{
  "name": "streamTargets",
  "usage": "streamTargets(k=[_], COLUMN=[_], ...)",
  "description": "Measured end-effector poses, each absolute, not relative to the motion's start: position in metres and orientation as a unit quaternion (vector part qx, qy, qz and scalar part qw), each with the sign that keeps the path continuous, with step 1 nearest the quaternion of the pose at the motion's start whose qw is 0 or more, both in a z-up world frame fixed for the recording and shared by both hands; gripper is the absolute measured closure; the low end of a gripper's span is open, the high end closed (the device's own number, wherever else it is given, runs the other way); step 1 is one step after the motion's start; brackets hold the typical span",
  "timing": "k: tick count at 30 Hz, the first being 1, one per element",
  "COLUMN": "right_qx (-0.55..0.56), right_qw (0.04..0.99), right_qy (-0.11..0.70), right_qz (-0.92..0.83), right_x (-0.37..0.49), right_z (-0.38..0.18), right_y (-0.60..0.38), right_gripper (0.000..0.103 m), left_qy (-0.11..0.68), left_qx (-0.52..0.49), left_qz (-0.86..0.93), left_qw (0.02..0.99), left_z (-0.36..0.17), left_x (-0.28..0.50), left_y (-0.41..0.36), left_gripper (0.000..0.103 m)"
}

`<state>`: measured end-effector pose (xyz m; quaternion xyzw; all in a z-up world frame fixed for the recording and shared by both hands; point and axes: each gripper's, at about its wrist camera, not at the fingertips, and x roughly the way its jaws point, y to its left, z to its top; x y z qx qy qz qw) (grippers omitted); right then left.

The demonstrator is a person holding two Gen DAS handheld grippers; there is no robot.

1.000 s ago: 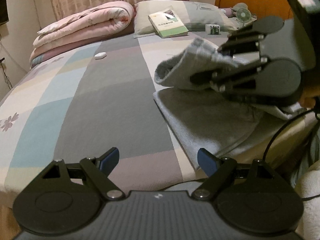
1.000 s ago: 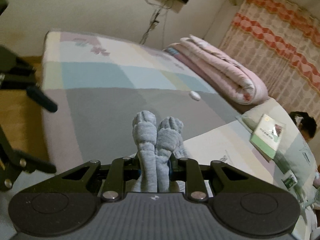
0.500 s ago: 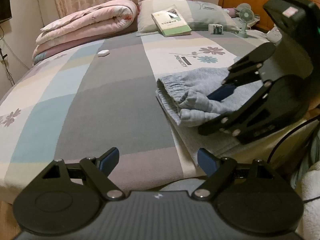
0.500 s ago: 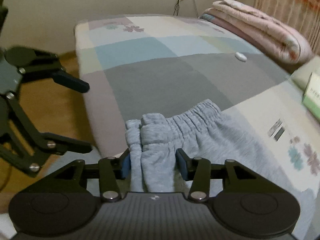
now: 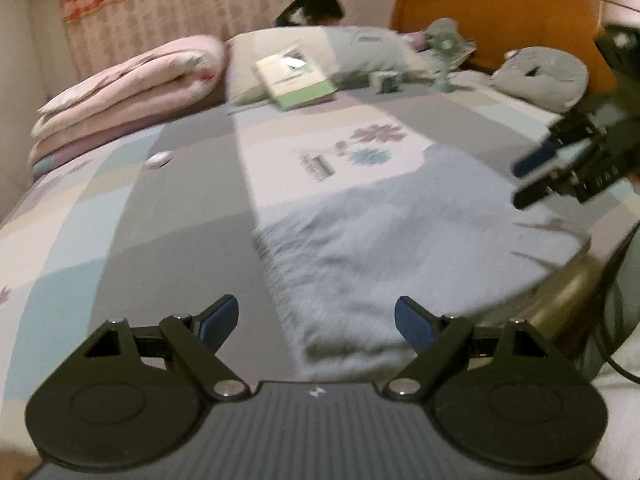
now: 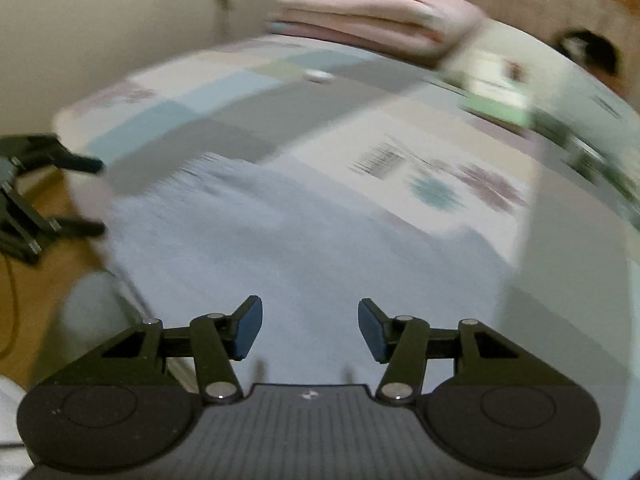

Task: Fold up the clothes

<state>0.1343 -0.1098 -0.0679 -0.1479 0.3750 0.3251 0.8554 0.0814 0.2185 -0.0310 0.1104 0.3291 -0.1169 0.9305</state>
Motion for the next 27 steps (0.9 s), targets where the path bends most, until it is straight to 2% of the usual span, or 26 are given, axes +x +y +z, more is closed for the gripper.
streamTargets(k=[4,7,11,19,24,27], right_qx=[-0.127,-0.092,-0.063,-0.044,-0.054,-0.059], right_qw=[0.866,0.868,0.871,0.885,0.877,0.87], right_qy=[0.399,0.417,0.427,0.392,0.379,0.397], right_qz=[0.273,0.252,0.235,0.249,0.291,0.287], right_x=[0.127,0.125,0.114,0.125,0.146,0.155], right_z=[-0.085,-0.099,-0.113,-0.105,-0.109,-0.123], right_y=[-0.158,-0.183,-0.206,-0.21,-0.177,-0.169], right_gripper=[0.06,0.06,0.06,0.06,0.06,0.06], left_qy=[0.33,0.367,0.401,0.36,0.335,0.379], left_qx=[0.115,0.117,0.104,0.123,0.134,0.108], left_qz=[-0.144,-0.149,-0.136,-0.164,-0.182,-0.181], left_qw=[0.926,0.911,0.9,0.91,0.915,0.901], left_z=[-0.041,-0.062,-0.083,-0.048,-0.027,-0.049], left_x=[0.105,0.117,0.108,0.13,0.145,0.176], left_y=[0.194,0.185,0.193,0.167,0.151,0.148], left_gripper=[0.017,0.017,0.01,0.01,0.01,0.01])
